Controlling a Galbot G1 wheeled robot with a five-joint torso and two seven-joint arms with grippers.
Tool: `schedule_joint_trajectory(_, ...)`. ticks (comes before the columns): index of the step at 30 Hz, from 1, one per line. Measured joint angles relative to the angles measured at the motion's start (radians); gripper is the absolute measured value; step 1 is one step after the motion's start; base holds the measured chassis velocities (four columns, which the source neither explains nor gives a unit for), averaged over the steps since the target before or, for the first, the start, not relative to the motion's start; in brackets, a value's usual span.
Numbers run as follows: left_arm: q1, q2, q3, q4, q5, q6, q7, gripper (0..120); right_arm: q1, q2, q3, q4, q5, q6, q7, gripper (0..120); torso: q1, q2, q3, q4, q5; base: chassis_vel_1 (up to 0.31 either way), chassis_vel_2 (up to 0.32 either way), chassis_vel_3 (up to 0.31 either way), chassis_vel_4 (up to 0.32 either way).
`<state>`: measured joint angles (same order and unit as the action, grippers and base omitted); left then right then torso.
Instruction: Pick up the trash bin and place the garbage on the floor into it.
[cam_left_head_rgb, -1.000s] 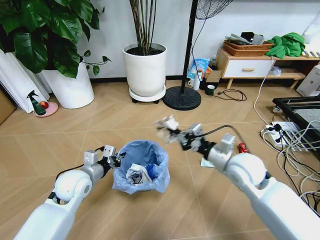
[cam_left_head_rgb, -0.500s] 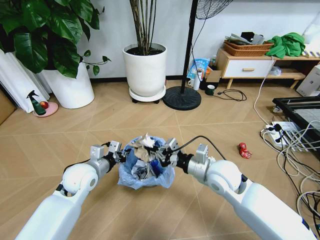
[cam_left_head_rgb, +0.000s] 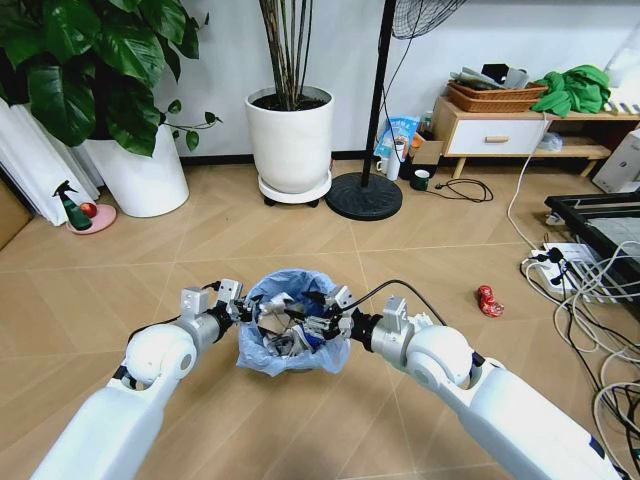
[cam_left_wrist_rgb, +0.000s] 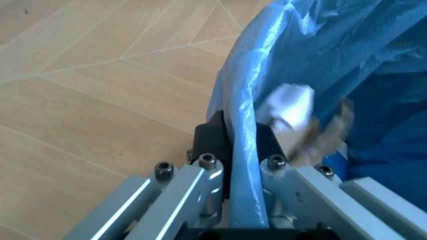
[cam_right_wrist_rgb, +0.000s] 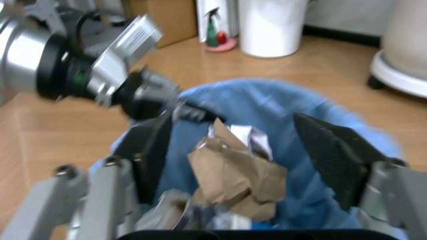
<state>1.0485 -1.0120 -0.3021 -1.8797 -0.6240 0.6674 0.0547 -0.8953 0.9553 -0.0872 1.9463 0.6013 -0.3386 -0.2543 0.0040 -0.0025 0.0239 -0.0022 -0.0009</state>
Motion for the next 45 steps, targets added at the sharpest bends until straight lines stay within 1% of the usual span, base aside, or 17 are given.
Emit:
schedule_joint_trajectory(1,0.0,0.0,0.0,0.0,0.0,0.0,0.0,1,0.0,0.0,0.0,0.0,0.0,0.0,0.0,68,0.0,0.0,0.0,0.0,0.0,0.0,0.0,0.0,0.0)
schedule_joint_trajectory(3,0.005,-0.001,-0.004,0.0,0.0,0.0,0.0,1,-0.003,0.003,0.019,0.007,0.002,0.002,0.016,80,0.0,0.0,0.0,0.0,0.0,0.0,0.0,0.0,0.0)
schedule_joint_trajectory(5,0.007,-0.001,-0.008,0.0,0.001,0.0,0.001,1,-0.007,0.005,0.042,0.012,0.003,0.003,0.027,87,0.0,0.0,0.0,0.0,0.0,0.0,0.0,0.0,0.0)
schedule_joint_trajectory(6,0.007,-0.001,-0.008,0.0,0.001,0.0,0.001,1,-0.007,0.005,0.042,0.012,0.003,0.003,0.027,87,0.0,0.0,0.0,0.0,0.0,0.0,0.0,0.0,0.0)
schedule_joint_trajectory(8,0.014,-0.001,-0.02,-0.001,0.003,-0.001,0.002,1,-0.015,0.004,0.089,0.023,0.008,0.004,0.062,98,0.0,0.0,0.0,0.0001,0.0,0.0,0.0,0.0,0.0)
schedule_joint_trajectory(9,0.017,0.0,-0.026,-0.002,0.003,-0.001,0.004,1,-0.023,0.001,0.112,0.024,0.013,0.008,0.085,98,0.0,0.0,0.0,0.0001,0.0,0.0,0.0,0.0,0.0)
schedule_joint_trajectory(10,0.017,0.0,-0.026,-0.002,0.003,-0.001,0.004,1,-0.023,0.001,0.112,0.024,0.013,0.008,0.085,98,0.0,0.0,0.0,0.0001,0.0,0.0,0.0,0.0,0.0)
schedule_joint_trajectory(13,0.037,0.003,-0.05,-0.008,0.008,-0.006,0.01,1,-0.066,-0.018,0.213,0.011,0.017,0.006,0.184,100,0.0,0.0,0.0,0.0,0.0001,0.0,0.0,0.0,0.0)
schedule_joint_trajectory(15,0.048,0.005,-0.06,-0.016,0.011,-0.008,0.011,1,-0.088,-0.017,0.269,-0.019,0.01,0.002,0.189,100,0.0,0.0,0.0,0.0,0.0001,0.0,0.0,0.0,0.0)
schedule_joint_trajectory(16,0.048,0.005,-0.06,-0.016,0.011,-0.008,0.011,1,-0.088,-0.017,0.269,-0.019,0.01,0.002,0.189,100,0.0,0.0,0.0,0.0,0.0001,0.0,0.0,0.0,0.0)
schedule_joint_trajectory(20,0.074,0.011,-0.086,-0.045,0.01,-0.01,0.007,1,-0.149,0.001,0.432,-0.105,-0.019,0.002,0.184,100,0.0,0.0,0.0,0.0001,0.0004,0.0,0.0,0.0,0.0)
schedule_joint_trajectory(25,0.078,0.012,-0.09,-0.053,0.009,-0.01,0.005,1,-0.203,0.019,0.52,-0.132,-0.037,0.005,0.176,100,0.0,0.0,0.0,0.0002,-0.0001,0.0,0.0,0.0,0.0)
schedule_joint_trajectory(28,0.078,0.008,-0.089,-0.054,0.009,-0.01,0.005,1,-0.335,0.062,0.644,-0.175,-0.087,0.029,0.165,100,0.0,0.0,0.0,-0.0003,0.0001,0.0,0.0,0.0,0.0)
schedule_joint_trajectory(34,0.081,0.007,-0.088,-0.054,0.01,-0.01,0.005,1,-0.415,0.094,0.723,-0.232,-0.122,0.056,0.115,100,0.0,0.0,0.0,-0.0002,0.0,0.0,0.0,0.0,0.0)
schedule_joint_trajectory(37,0.081,0.007,-0.086,-0.054,0.01,-0.011,0.006,1,-0.44,0.107,0.774,-0.295,-0.124,0.065,0.085,100,0.0,0.0,0.0,0.0,0.0,0.0,0.0,0.0,0.0)
schedule_joint_trajectory(41,0.081,0.006,-0.083,-0.054,0.011,-0.011,0.006,1,-0.442,0.104,0.785,-0.336,-0.124,0.082,0.064,100,0.0,0.0,0.0,-0.0001,0.0001,0.0,0.0,0.0,0.0)
schedule_joint_trajectory(45,0.081,0.003,-0.074,-0.054,0.015,-0.012,0.006,1,-0.376,0.096,0.759,-0.445,-0.145,0.108,0.025,100,0.0,0.0,0.0,0.0,0.0002,0.0,0.0,0.0,0.0)
